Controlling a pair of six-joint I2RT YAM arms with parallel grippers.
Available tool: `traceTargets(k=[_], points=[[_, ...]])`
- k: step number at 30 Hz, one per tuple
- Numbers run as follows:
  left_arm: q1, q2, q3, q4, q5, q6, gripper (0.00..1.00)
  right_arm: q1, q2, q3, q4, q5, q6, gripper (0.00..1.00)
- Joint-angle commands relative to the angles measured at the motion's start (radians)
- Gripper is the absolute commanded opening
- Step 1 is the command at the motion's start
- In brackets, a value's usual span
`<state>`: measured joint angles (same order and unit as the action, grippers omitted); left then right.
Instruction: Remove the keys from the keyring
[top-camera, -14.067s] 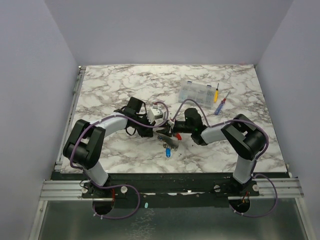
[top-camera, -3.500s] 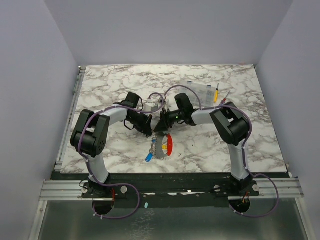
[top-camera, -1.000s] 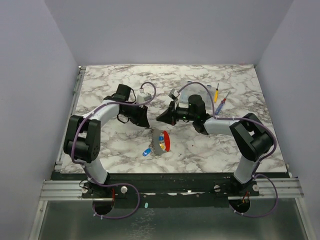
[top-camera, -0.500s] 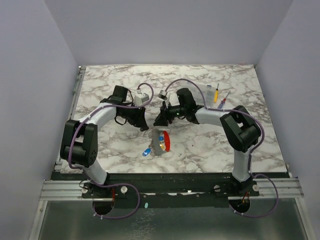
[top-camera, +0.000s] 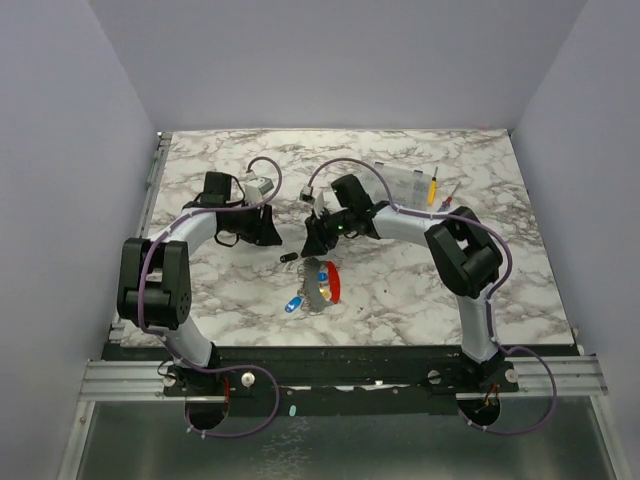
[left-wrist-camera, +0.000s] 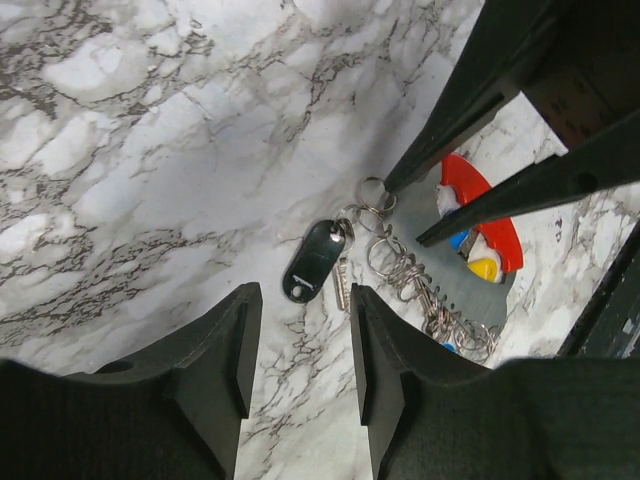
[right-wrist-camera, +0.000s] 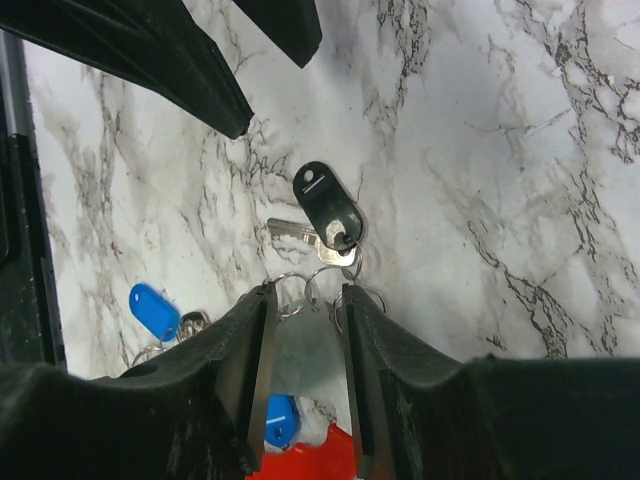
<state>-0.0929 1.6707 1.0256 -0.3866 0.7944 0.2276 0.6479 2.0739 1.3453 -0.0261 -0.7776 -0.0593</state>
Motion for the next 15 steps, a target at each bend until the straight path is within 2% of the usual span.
traceTargets(k=[1,12,15], points=[[0.03,-0.018,-0.03,0.103,0.018,-0.071,0.47,0.039,0.041,0.07,-0.142,0.105,-0.043,0.41],[0.047,-0.032,-0.066,0.134,0.015,-0.072,0.48,0.1,0.118,0.171,-0.248,0.279,-0.078,0.41],[0.047,-0.034,-0.07,0.134,0.015,-0.065,0.48,0.106,0.126,0.176,-0.27,0.31,-0.096,0.33]])
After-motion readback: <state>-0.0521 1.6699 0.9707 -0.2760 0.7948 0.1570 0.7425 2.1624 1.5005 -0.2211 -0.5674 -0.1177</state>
